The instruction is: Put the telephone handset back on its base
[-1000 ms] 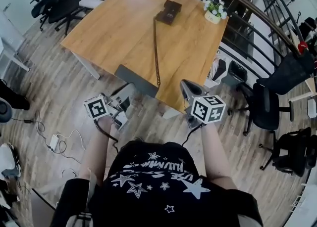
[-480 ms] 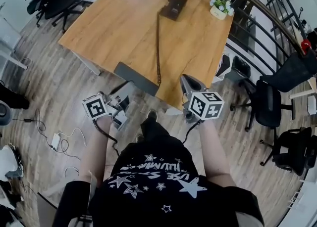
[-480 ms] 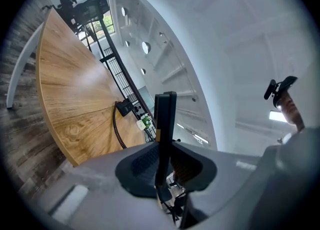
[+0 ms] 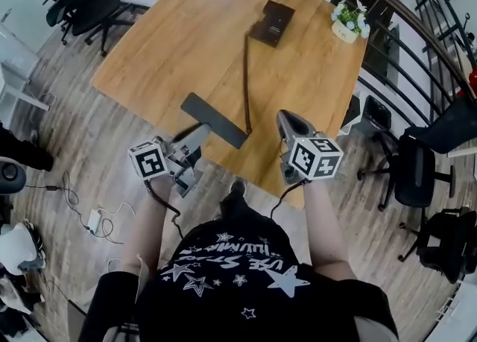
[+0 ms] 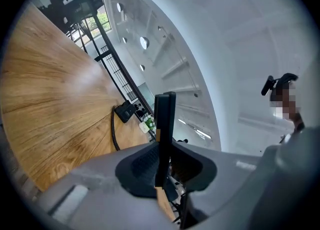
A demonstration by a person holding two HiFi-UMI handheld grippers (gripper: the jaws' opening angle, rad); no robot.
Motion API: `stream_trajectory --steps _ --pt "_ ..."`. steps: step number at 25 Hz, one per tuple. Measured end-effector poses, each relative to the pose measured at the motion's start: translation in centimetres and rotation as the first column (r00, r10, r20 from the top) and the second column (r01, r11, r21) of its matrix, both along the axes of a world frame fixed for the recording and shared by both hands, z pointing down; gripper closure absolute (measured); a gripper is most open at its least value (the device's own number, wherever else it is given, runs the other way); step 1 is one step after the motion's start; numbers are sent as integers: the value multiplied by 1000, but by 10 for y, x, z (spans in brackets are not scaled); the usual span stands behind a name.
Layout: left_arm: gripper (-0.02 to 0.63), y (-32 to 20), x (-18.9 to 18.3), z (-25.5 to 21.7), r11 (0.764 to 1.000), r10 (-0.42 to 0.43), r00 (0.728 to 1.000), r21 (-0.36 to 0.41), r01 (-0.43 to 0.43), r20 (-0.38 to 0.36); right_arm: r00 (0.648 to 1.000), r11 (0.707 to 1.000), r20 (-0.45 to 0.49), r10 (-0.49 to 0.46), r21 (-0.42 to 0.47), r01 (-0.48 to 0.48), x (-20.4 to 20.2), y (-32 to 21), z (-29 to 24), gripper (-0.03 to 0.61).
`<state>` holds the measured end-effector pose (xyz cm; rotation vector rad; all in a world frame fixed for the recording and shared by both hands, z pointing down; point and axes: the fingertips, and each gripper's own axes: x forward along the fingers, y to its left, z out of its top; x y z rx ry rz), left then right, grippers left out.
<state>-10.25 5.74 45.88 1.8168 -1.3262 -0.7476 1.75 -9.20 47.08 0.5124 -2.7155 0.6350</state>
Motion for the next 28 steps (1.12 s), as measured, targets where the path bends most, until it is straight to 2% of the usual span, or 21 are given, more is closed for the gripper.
stream_trajectory --steps 5,10,19,22,28 --pt "537 -47 -17 -1 999 24 999 -22 -23 33 1000 1000 11 3 -4 -3 -22 -42 3 577" --pt "537 -83 -28 -5 1000 28 1000 -14 -28 13 999 1000 31 -9 -4 9 -40 -66 7 578" --pt "537 -116 -30 -3 994 103 994 -43 -102 27 999 999 48 24 -36 -22 -31 -83 18 577" --pt "537 -127 -33 -3 989 148 989 -28 -148 7 997 997 39 62 -39 -60 -26 -90 23 577" --pt "537 -155 -50 4 964 265 964 -10 -265 -19 979 979 18 202 -18 -202 -18 -105 24 577"
